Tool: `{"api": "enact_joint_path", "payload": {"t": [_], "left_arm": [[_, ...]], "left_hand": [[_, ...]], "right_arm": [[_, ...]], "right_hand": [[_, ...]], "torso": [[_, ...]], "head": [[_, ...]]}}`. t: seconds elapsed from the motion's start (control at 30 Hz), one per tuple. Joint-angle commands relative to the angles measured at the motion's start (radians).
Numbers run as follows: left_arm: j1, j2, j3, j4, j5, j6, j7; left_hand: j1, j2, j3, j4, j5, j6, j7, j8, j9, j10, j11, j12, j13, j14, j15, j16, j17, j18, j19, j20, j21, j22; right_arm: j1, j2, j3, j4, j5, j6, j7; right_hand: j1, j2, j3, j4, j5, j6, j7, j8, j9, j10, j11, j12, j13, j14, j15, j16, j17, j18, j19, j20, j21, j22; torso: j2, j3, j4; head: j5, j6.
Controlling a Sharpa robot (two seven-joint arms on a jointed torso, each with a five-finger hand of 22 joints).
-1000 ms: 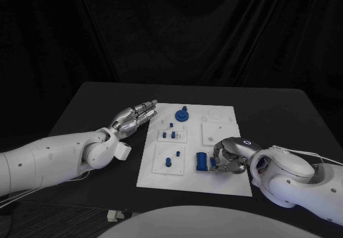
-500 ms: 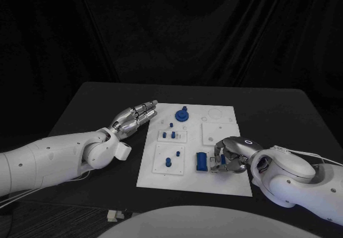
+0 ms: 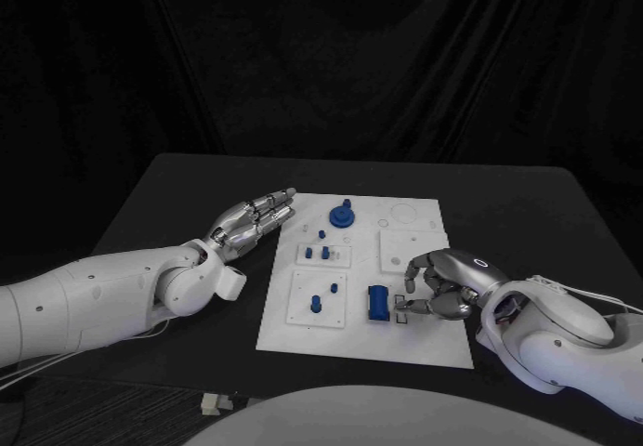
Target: Assemble the parts on the task board
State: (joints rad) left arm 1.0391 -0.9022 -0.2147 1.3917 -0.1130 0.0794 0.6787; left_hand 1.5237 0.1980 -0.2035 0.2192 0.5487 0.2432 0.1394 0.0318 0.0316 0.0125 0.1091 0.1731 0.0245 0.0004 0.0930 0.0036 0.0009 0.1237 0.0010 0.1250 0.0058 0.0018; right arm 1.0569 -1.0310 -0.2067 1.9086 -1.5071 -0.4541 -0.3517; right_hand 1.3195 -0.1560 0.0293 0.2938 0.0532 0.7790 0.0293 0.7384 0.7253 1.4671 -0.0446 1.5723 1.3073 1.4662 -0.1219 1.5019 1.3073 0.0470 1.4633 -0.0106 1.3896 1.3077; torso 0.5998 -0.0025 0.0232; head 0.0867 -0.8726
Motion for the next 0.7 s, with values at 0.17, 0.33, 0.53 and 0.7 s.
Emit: {"api": "enact_joint_path", "payload": {"t": [0.17, 0.33, 0.53, 0.7], "left_arm": [[-0.002, 0.000, 0.001, 0.002, 0.004, 0.012, 0.027], [-0.002, 0.000, 0.001, 0.003, 0.004, 0.010, 0.026], [-0.002, -0.001, 0.001, 0.003, 0.004, 0.005, 0.027], [-0.002, 0.000, 0.001, 0.004, 0.004, 0.003, 0.028]], "left_hand": [[0.006, 0.002, 0.000, -0.005, 0.005, 0.008, 0.011, 0.006, 0.002, 0.002, 0.009, 0.007, 0.002, 0.000, 0.005, -0.004, -0.001, -0.018, 0.001, 0.008, -0.004, 0.002], [0.007, 0.002, 0.001, -0.007, 0.005, 0.010, 0.011, 0.007, 0.002, 0.002, 0.009, 0.008, 0.002, 0.000, 0.006, -0.004, -0.001, -0.018, 0.002, 0.009, -0.003, 0.002], [0.008, 0.002, 0.002, -0.010, 0.005, 0.013, 0.012, 0.007, 0.002, 0.003, 0.010, 0.011, 0.002, 0.000, 0.006, -0.004, -0.001, -0.018, 0.002, 0.009, -0.003, 0.003], [0.009, 0.002, 0.003, -0.012, 0.005, 0.015, 0.014, 0.008, 0.003, 0.004, 0.011, 0.013, 0.003, 0.000, 0.007, -0.004, -0.001, -0.018, 0.002, 0.010, -0.003, 0.003]], "right_arm": [[0.009, -0.070, 0.000, 0.050, 0.017, -0.040, -0.050], [0.041, -0.134, 0.000, 0.059, -0.038, 0.083, -0.167], [0.064, -0.203, 0.000, 0.041, -0.108, 0.242, -0.238], [0.068, -0.207, 0.000, 0.022, -0.126, 0.313, -0.256]], "right_hand": [[-0.092, 0.102, 0.029, -0.005, 0.266, 0.098, 0.018, -0.169, -0.196, 0.104, 0.021, -0.001, 0.263, 0.074, 0.024, 0.003, 0.089, -0.008, 0.041, 0.024, 0.021, 0.212], [-0.216, 0.120, 0.004, -0.001, 0.235, 0.153, 0.015, -0.232, -0.256, 0.104, 0.020, -0.001, 0.263, 0.073, 0.022, 0.002, 0.085, -0.007, 0.041, 0.021, 0.021, 0.211], [-0.295, 0.164, -0.009, -0.004, 0.175, 0.275, -0.005, -0.316, -0.309, 0.104, 0.001, -0.001, 0.263, 0.075, 0.007, 0.006, 0.094, -0.010, 0.045, 0.010, 0.033, 0.214], [-0.291, 0.153, -0.013, -0.004, 0.163, 0.322, -0.010, -0.349, -0.327, 0.104, -0.003, -0.001, 0.263, 0.072, 0.004, 0.002, 0.083, -0.008, 0.041, 0.007, 0.027, 0.212]], "torso": [[0.001, 0.0001, 0.0005], [0.000, 0.0000, 0.0002], [0.000, -0.0003, 0.0000], [0.000, -0.0001, 0.0010]], "head": [[-0.007, 0.000], [-0.007, 0.000], [-0.007, 0.000], [-0.012, 0.000]]}}
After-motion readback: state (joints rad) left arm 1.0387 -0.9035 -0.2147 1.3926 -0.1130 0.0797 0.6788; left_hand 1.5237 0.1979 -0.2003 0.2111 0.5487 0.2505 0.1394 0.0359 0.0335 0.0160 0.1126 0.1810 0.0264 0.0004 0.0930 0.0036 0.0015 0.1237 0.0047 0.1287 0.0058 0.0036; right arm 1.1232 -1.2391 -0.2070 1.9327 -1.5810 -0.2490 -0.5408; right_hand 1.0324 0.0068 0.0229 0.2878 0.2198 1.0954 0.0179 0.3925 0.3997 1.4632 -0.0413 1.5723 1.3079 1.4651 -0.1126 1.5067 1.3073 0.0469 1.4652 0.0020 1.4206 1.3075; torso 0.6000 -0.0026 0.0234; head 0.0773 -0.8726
